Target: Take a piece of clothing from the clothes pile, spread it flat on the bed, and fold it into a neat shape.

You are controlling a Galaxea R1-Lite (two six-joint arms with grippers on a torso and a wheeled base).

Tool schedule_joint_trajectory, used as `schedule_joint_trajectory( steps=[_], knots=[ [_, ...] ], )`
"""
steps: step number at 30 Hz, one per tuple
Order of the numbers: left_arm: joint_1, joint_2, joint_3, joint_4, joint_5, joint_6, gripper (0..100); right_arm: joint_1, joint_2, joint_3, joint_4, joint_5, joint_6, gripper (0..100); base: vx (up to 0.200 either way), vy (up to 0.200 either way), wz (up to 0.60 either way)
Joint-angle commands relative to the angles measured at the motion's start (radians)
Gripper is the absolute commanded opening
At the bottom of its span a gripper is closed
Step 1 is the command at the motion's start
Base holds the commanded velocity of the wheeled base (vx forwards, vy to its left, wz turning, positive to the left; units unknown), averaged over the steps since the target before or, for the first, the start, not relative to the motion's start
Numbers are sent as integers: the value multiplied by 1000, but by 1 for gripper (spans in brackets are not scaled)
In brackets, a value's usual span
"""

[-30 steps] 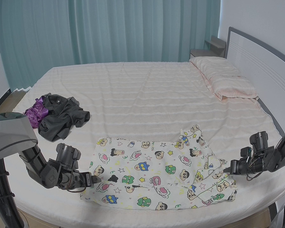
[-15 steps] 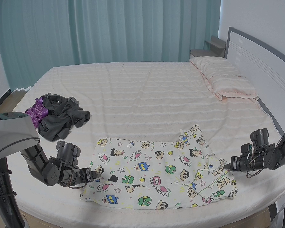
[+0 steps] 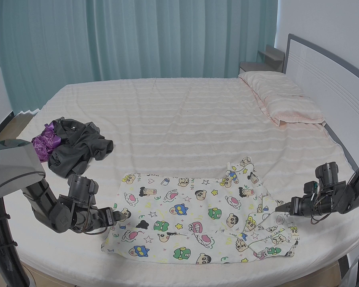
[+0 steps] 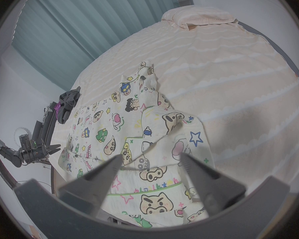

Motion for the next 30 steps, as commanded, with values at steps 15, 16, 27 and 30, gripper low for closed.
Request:
schedule_joint_trajectory(
  steps=[15,16,27,30],
  knots=[
    [51,-178,28,19,-9,-70,100,-12,-225,-32,147,-2,75,100,53,0,0],
    [51,-175,28,19,-8,-70,100,-12,-234,-32,153,-2,75,100,200,0,0],
    [55,-148,-55,28,-6,-73,100,-1,-233,-34,148,4,78,100,18,0,0],
    [58,-79,-143,30,-2,-70,100,14,-239,-34,145,5,90,100,0,0,0]
  ],
)
